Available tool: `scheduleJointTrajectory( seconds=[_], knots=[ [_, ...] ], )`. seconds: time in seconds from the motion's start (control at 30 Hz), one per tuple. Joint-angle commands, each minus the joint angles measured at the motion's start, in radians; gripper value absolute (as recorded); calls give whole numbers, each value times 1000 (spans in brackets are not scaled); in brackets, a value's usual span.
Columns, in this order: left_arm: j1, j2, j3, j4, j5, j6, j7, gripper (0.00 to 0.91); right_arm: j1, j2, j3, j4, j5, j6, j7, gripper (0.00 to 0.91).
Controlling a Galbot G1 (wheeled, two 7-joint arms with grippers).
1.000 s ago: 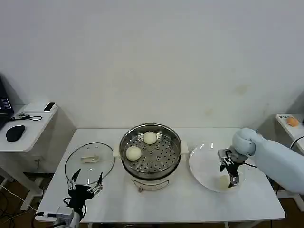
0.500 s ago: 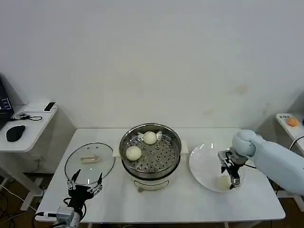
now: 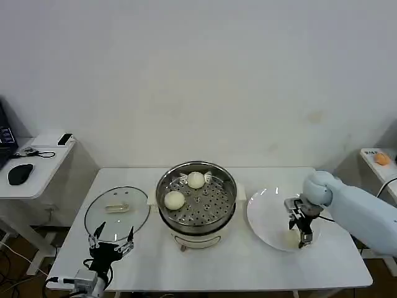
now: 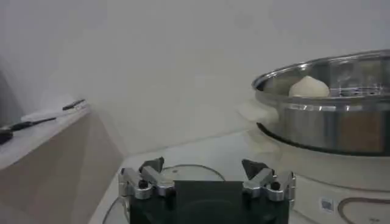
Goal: Take steamed baozi put them in steamer then cover it.
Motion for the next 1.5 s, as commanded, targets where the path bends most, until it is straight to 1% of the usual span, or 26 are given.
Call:
scheduleJointTrajectory(
  seconds=[0.03, 0.23, 0.4, 0.5, 0.6, 0.63, 0.73, 0.83, 0.9, 1.07, 1.17, 1.2, 1.23, 1.27, 1.3, 1.33, 1.37, 1.4, 1.47, 1.5],
  knots=[
    [-2, -1, 1, 4, 0, -1, -1, 907, 0, 0, 3, 1, 6, 0, 0, 695],
    [-3, -1, 5, 3, 0, -2, -1, 907, -2, -17, 14, 16, 14, -2, -1, 685],
    [-8, -1, 7, -1, -2, -4, -1, 907, 20, -48, 34, 51, 47, -8, 1, 695],
    [-16, -1, 9, 0, -7, -3, -2, 907, 71, -76, 34, 100, 83, -16, -2, 695],
    [-25, -4, 11, 0, -12, -2, 1, 907, 195, -81, 25, 128, 129, -24, -10, 695],
    [-28, -4, 10, 2, -15, -2, 2, 907, 282, -70, -7, 131, 158, -25, -11, 695],
    [-40, -11, 11, 16, -18, -1, 2, 907, 430, -21, -72, 133, 206, -23, -18, 695],
    [-44, -14, 15, 22, -17, -1, 1, 907, 536, 45, -99, 121, 252, -24, -25, 695],
    [-39, -13, 17, 19, -16, -1, 1, 907, 603, 115, -102, 99, 280, -26, -29, 695],
    [-23, -6, 8, 4, -14, -2, -1, 907, 666, 236, -92, 46, 296, -24, -33, 695],
    [-11, -5, 0, -10, -15, -3, -2, 907, 667, 302, -87, 20, 294, -18, -38, 695],
    [-8, -4, -4, -9, -16, -3, -2, 907, 657, 336, -78, 5, 296, -12, -44, 695],
    [-7, -2, -5, -6, -16, -3, -3, 907, 652, 345, -74, 0, 299, -3, -47, 695],
    [-4, 2, -8, 3, -16, -6, -7, 907, 630, 382, -55, -20, 313, 28, -60, 695],
    [-4, 3, -10, 14, -15, -7, -9, 907, 597, 430, -30, -57, 337, 108, -76, 705],
    [-5, 4, -11, 21, -14, -7, -11, 907, 577, 458, -1, -103, 350, 226, -89, 705],
    [-4, 4, -12, 24, -14, -7, -12, 907, 564, 477, 17, -128, 358, 306, -102, 705],
    [-2, 4, -13, 22, -14, -7, -12, 907, 552, 510, 30, -144, 351, 366, -110, 705],
    [2, -1, -16, 12, -12, -7, -12, 907, 542, 530, 14, -139, 328, 378, -112, 705],
    [5, -4, -17, 6, -12, -7, -13, 907, 533, 538, -1, -134, 325, 416, -113, 705]
  ],
)
